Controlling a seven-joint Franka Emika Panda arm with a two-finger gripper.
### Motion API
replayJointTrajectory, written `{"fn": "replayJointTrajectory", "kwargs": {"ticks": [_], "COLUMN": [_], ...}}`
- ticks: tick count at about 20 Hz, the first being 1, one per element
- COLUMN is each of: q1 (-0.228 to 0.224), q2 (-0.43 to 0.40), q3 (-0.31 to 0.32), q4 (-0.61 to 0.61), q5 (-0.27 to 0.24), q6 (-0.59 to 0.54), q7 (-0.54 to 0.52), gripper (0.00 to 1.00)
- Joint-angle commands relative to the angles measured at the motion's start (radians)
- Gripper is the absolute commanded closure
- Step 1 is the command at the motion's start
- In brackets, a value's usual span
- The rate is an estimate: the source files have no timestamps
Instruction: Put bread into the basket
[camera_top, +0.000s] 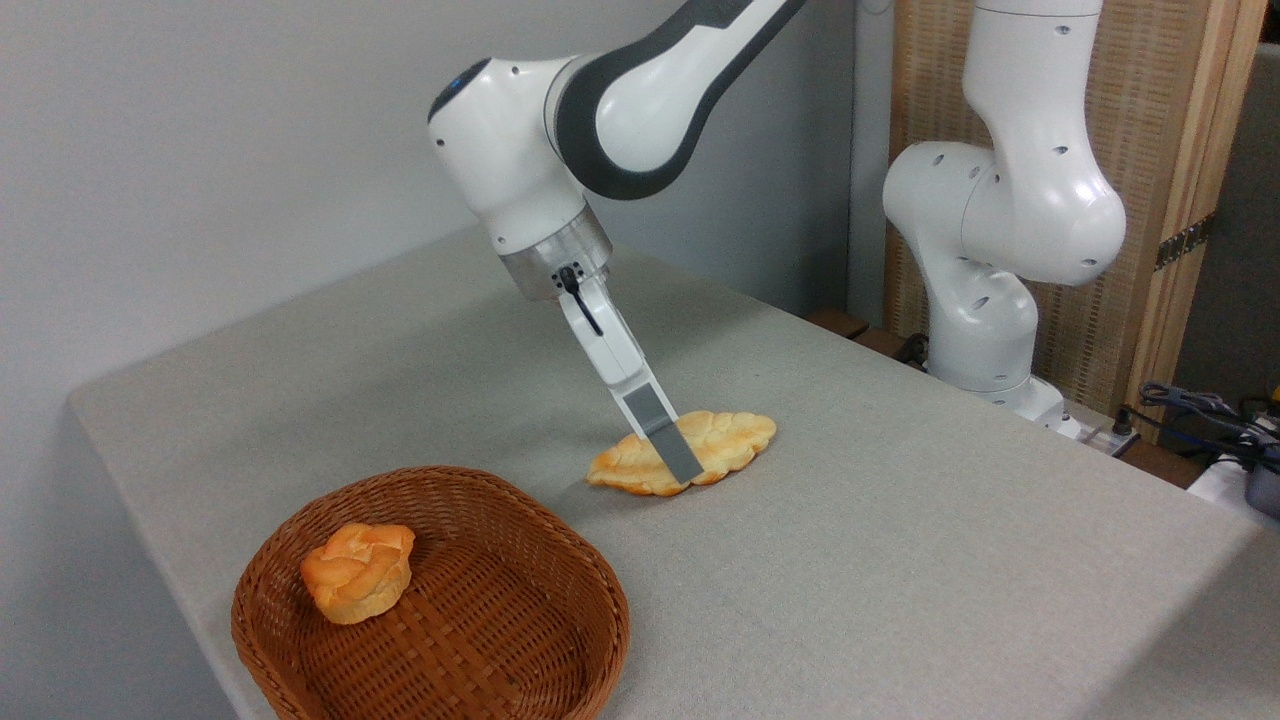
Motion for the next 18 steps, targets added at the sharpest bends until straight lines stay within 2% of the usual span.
{"fn": "replayJointTrajectory", "kwargs": {"ticks": [1,2,3,4,5,7,9,18], "q1": [-0.003,-0.003,-0.003,-0.003,-0.003,-0.003,-0.003,-0.003], "q2": [-0.023,-0.023,-0.023,-0.023,-0.023,-0.023,-0.024,-0.026], "q3": [0.012,0.012,0.012,0.012,0.012,0.012,0.014,0.015], "q4": [-0.029,-0.029,-0.029,-0.029,-0.027,-0.026,-0.024,-0.006], "q5": [0.013,0.011,0.011,0.008,0.007,0.005,0.005,0.008], "q6": [-0.007,-0.003,-0.001,0.002,0.002,0.002,0.004,-0.009], "q7": [0.002,0.001,-0.002,-0.002,-0.002,-0.004,-0.002,0.004], "gripper": [0.01,0.02,0.12,0.30,0.54,0.73,0.77,0.77]}}
